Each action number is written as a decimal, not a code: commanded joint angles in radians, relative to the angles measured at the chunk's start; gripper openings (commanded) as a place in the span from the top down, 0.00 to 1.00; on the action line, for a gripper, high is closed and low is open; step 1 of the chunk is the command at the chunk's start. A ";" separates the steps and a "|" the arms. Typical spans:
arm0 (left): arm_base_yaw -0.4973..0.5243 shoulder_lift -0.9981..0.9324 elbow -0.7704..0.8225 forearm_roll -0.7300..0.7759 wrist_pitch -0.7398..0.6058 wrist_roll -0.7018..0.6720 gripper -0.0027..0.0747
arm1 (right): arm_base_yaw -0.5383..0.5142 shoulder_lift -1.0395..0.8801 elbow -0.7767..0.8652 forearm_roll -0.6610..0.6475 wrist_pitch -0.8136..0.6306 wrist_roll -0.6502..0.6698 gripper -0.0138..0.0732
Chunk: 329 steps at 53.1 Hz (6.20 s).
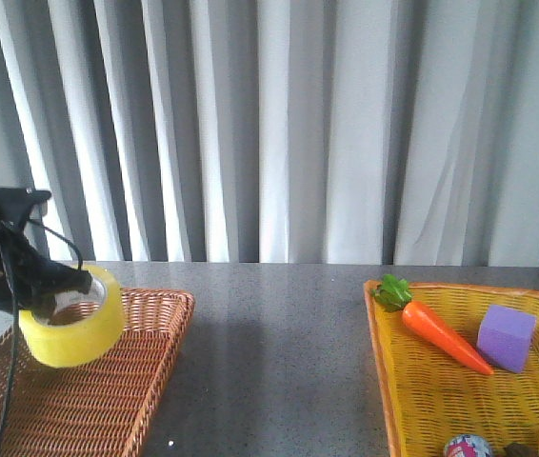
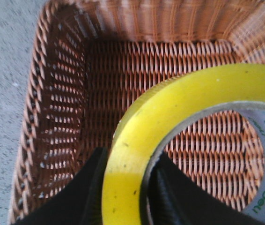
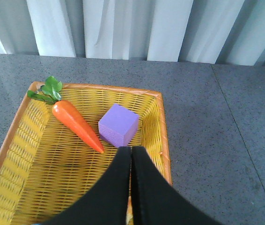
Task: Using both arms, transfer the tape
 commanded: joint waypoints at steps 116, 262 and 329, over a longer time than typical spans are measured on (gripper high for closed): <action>0.030 -0.641 -0.097 -0.129 -0.062 0.001 0.97 | -0.005 -0.017 -0.026 -0.012 -0.049 0.000 0.85; 0.031 -1.928 1.832 -0.051 -1.009 0.113 0.97 | -0.006 -0.630 0.631 0.168 -0.402 -0.026 0.85; 0.031 -1.927 1.832 -0.051 -1.009 0.113 0.97 | -0.006 -1.185 1.497 0.196 -0.812 -0.019 0.85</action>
